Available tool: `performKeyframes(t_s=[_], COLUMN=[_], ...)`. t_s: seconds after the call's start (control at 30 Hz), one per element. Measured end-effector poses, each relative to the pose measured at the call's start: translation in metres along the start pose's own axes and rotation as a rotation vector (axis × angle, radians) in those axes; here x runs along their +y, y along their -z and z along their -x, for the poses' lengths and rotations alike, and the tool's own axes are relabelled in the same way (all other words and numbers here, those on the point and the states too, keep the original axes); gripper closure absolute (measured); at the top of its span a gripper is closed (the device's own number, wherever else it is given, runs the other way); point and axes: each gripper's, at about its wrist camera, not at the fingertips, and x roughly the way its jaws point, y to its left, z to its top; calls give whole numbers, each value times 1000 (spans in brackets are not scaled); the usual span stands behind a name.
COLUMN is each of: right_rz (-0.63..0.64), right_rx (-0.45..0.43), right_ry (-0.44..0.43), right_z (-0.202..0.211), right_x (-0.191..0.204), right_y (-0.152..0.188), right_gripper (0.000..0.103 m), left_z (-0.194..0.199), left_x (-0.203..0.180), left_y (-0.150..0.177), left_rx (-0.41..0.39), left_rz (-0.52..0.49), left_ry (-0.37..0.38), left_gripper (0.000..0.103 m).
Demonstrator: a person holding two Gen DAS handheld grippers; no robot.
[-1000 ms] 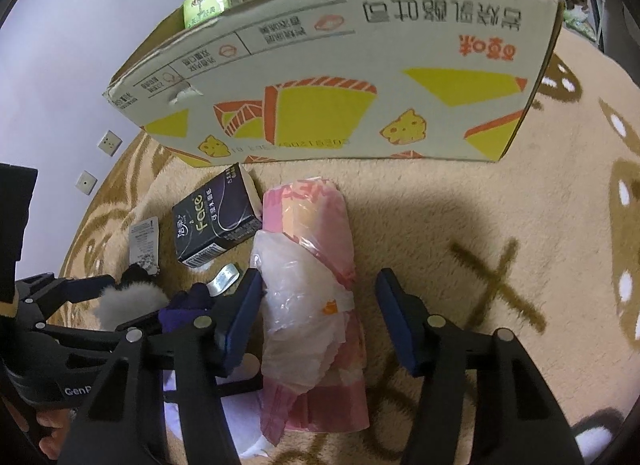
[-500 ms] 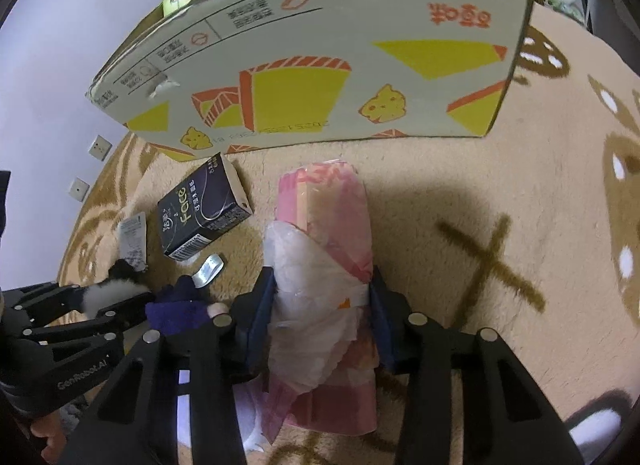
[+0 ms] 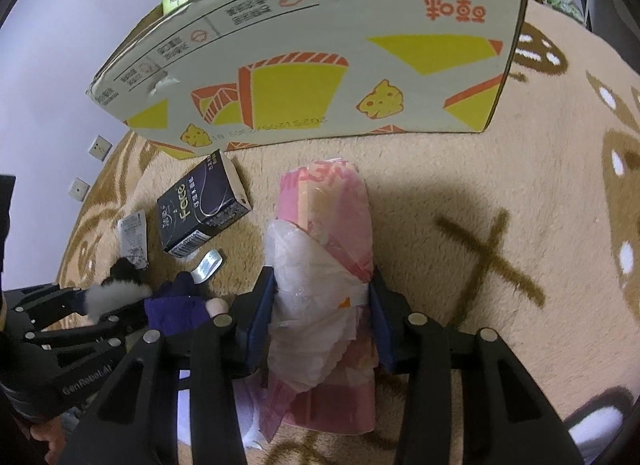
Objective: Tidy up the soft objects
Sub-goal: 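Grasp the black-and-white plush with the left tool while the right tool grasps the pink wrapped roll, then carry the black-and-white plush and pink roll over the box with both tools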
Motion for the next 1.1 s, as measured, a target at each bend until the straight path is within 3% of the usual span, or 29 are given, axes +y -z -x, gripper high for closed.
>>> performKeyframes(t_s=[0.23,0.3,0.5,0.7,1.1], right_rz=[7,-2,-4,-16,-13], right_rx=[-31,-54,-76,-104,-165], right_ry=[9,-8,-32,-9,20], right_z=[7,14,24,39,70], right_x=[2,1,2,-2,-3], right_y=[2,2,3,4,9], right_gripper=[62,76,86,87,87], left_z=[7,9,26,56,89], left_x=[4,5,12,28,27], left_y=[1,1,4,10,19], left_rx=[-23,-32,-99,-218,-374], left_rz=[7,11,32,91,121], left_ry=[-6,-7,-12,3,5], left_gripper=[69,69,69,69,69])
